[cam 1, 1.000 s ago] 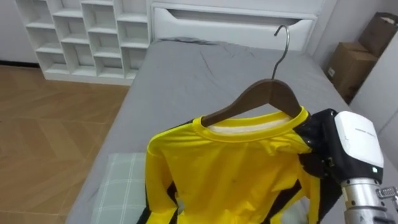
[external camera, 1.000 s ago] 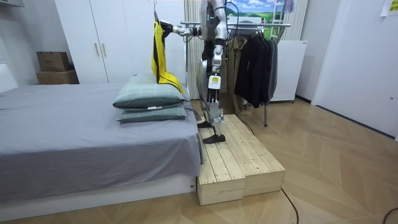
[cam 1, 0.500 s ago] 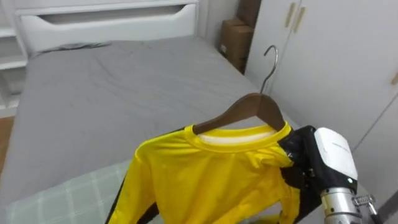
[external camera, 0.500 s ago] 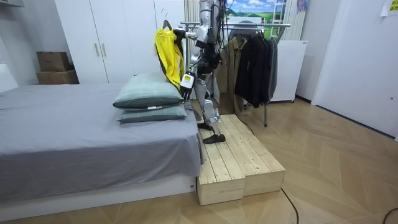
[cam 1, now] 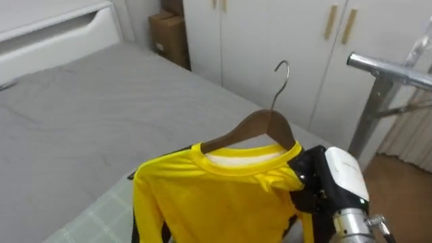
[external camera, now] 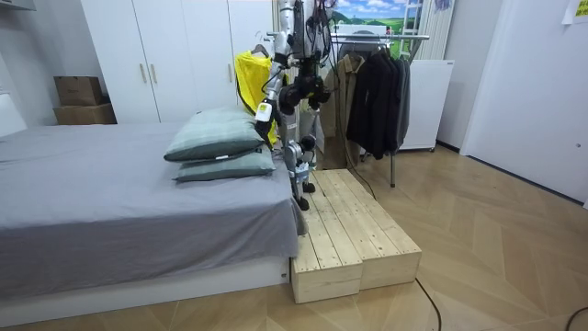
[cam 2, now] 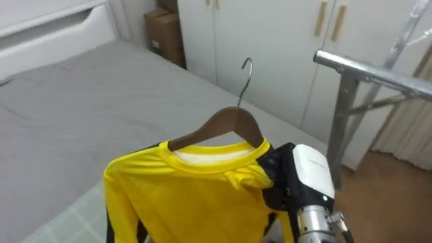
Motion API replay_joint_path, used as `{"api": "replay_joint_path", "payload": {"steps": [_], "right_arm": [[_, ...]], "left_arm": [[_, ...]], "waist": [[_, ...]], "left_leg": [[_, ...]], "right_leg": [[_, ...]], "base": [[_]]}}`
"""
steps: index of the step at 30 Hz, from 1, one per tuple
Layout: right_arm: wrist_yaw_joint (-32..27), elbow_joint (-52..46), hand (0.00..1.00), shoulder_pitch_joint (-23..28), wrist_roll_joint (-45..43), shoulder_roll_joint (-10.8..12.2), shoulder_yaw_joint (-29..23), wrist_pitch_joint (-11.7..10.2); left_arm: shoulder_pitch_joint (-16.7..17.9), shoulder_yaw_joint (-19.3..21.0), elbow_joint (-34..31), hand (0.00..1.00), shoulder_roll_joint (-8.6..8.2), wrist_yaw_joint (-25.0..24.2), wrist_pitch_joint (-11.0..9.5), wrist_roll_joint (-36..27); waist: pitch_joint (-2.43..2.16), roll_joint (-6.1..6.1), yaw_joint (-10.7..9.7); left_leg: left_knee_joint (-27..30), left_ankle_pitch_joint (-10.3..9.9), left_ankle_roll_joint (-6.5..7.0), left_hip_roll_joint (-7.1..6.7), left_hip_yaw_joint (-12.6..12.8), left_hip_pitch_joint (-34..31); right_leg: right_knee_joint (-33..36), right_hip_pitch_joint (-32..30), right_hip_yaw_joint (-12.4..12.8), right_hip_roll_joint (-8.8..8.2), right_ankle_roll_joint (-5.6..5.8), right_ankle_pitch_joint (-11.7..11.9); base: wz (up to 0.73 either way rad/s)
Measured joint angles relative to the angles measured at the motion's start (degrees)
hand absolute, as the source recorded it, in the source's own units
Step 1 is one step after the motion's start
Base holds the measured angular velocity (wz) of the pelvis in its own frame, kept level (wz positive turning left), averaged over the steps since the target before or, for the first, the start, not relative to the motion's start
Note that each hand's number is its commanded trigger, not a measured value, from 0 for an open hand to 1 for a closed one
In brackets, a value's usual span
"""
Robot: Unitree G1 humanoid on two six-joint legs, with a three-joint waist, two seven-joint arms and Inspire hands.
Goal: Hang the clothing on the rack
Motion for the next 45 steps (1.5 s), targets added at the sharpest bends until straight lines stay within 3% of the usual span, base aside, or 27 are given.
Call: {"api": "replay_joint_path", "payload": {"steps": [1,3,4,5,6,7,9,10,14,16,18,20,26,31,39,45], "right_arm": [[0.0,0.0,1.00,0.7,-0.2,-0.5,-0.7,0.1],[-0.1,-1.5,1.00,0.6,-0.2,-0.9,-2.4,0.1],[-0.6,-2.8,1.00,0.6,0.2,-1.2,-2.9,0.1],[-0.8,-3.3,1.00,0.5,0.2,-1.4,-3.2,0.1],[-1.0,-3.7,1.00,0.5,0.8,-1.8,-4.0,0.1],[-0.9,-3.6,1.00,0.6,1.9,-2.0,-4.4,0.7],[-0.7,-3.7,1.00,1.0,1.9,-1.7,-4.2,1.3],[-0.6,-4.1,1.00,1.7,1.7,-1.8,-4.2,1.6],[0.2,-6.0,1.00,3.3,0.1,-1.6,-4.2,2.2],[0.6,-7.1,1.00,3.4,-0.2,-1.7,-3.3,2.1],[0.6,-7.1,1.00,3.4,-0.1,-1.6,-2.9,2.2],[0.6,-7.1,1.00,3.5,0.0,-1.5,-2.9,2.2],[0.5,-7.0,1.00,2.7,0.6,-1.4,-2.9,2.1],[0.4,-6.4,1.00,2.5,-0.2,-1.2,-3.0,2.2],[-0.7,-10.9,1.00,1.4,-0.7,-1.5,-2.8,3.4],[-2.4,-11.9,1.00,1.4,-4.6,-1.3,-2.3,3.4]], "left_arm": [[0.0,-0.1,1.3,0.00,-0.33,0.6,1.1,-0.1],[0.0,-0.1,1.5,0.00,0.16,0.9,2.2,-0.6],[0.0,0.1,1.5,0.00,0.50,1.2,2.7,-1.2],[0.0,0.5,1.5,0.00,0.50,1.4,2.7,-1.2],[0.0,1.0,1.6,0.00,0.18,1.5,2.7,-1.2],[0.1,1.2,2.0,0.00,0.14,1.4,2.7,-1.2],[0.7,1.6,2.2,0.00,0.16,1.5,2.8,-1.2],[0.8,1.5,2.2,0.00,0.14,1.5,2.9,-1.2],[1.1,0.3,2.9,0.00,0.02,1.4,2.9,-1.2],[1.6,0.3,5.2,0.00,-0.13,1.4,2.9,-1.2],[1.6,0.5,6.6,0.00,-0.08,1.4,2.9,-1.2],[1.6,1.1,6.9,0.00,-0.08,1.4,2.9,-1.2],[1.5,1.2,6.8,0.00,0.00,1.4,2.9,-1.0],[0.7,1.4,5.7,0.00,0.08,1.5,2.9,0.6],[0.3,1.0,5.7,0.00,0.06,2.5,2.9,0.9],[0.4,0.9,5.6,0.00,0.08,2.6,2.9,1.2]], "waist": [[0.31,0.11,-1.2],[0.35,-1.05,-1.8],[0.27,-1.66,-2.5],[0.55,-1.84,-3.0],[0.83,-1.61,-4.0],[0.79,-1.14,-4.0],[0.72,-0.72,-4.1],[0.70,-0.67,-4.1],[0.65,-0.70,-4.1],[0.61,-0.58,-3.2],[0.56,-0.64,-2.6],[0.54,-0.65,-2.8],[0.49,-0.70,-2.9],[0.44,-0.72,-4.4],[0.23,-1.07,-4.1],[0.09,-1.26,-2.6]], "left_leg": [[0.9,-1.6,0.38,-0.02,1.9,0.9],[1.6,-3.2,0.63,0.14,4.8,1.2],[2.2,-3.6,0.11,0.42,5.9,1.1],[3.2,-3.6,-0.46,0.52,6.1,0.8],[4.5,-3.8,-1.04,0.85,5.1,-0.1],[5.0,-3.8,-1.25,1.03,1.5,-0.6],[5.0,-3.8,-1.51,1.38,-0.7,-0.7],[4.9,-3.8,-1.66,1.70,-0.6,-0.6],[4.1,-4.2,-2.20,2.51,3.2,-0.5],[3.4,-4.8,-2.56,3.39,8.0,0.6],[3.4,-5.3,-2.86,4.27,11.1,1.2],[3.4,-5.3,-2.99,4.66,12.5,1.5],[3.4,-5.1,-3.58,5.01,12.5,1.5],[3.2,-4.9,-3.90,5.38,12.0,1.4],[3.1,-4.7,-4.17,5.37,11.6,1.2],[2.7,-4.6,-4.36,5.56,12.3,2.1]], "right_leg": [[4.9,0.5,-6.4,-3.87,1.79,-4.0],[7.6,2.1,-10.0,-8.10,3.70,-9.5],[5.7,3.6,-11.4,-9.59,4.02,-10.9],[3.8,3.8,-11.4,-9.46,3.22,-10.7],[1.8,4.1,-9.6,-8.16,2.54,-10.1],[-0.3,4.9,-8.2,-6.85,1.94,-8.8],[-3.4,5.8,-6.0,-5.18,1.53,-6.8],[-4.6,5.6,-4.8,-4.53,1.47,-5.9],[-5.0,4.1,-1.3,-2.54,1.59,-4.5],[-5.5,3.6,2.0,-0.86,1.60,-3.1],[-6.1,3.6,3.9,0.18,1.52,-2.1],[-6.7,3.7,3.8,0.43,1.32,-1.4],[-7.3,4.0,5.8,1.42,1.01,-0.6],[-9.1,4.9,4.1,1.07,0.68,0.7],[-8.9,4.7,4.4,1.43,0.44,0.8],[-9.0,4.9,4.6,1.76,0.27,1.0]], "base": [[-0.90],[-0.87],[-0.78],[-0.51],[-0.51],[-0.58],[-0.76],[-0.68],[-0.63],[-1.04],[-0.85],[-0.37],[-0.08],[0.06],[-0.01],[-0.03]]}}
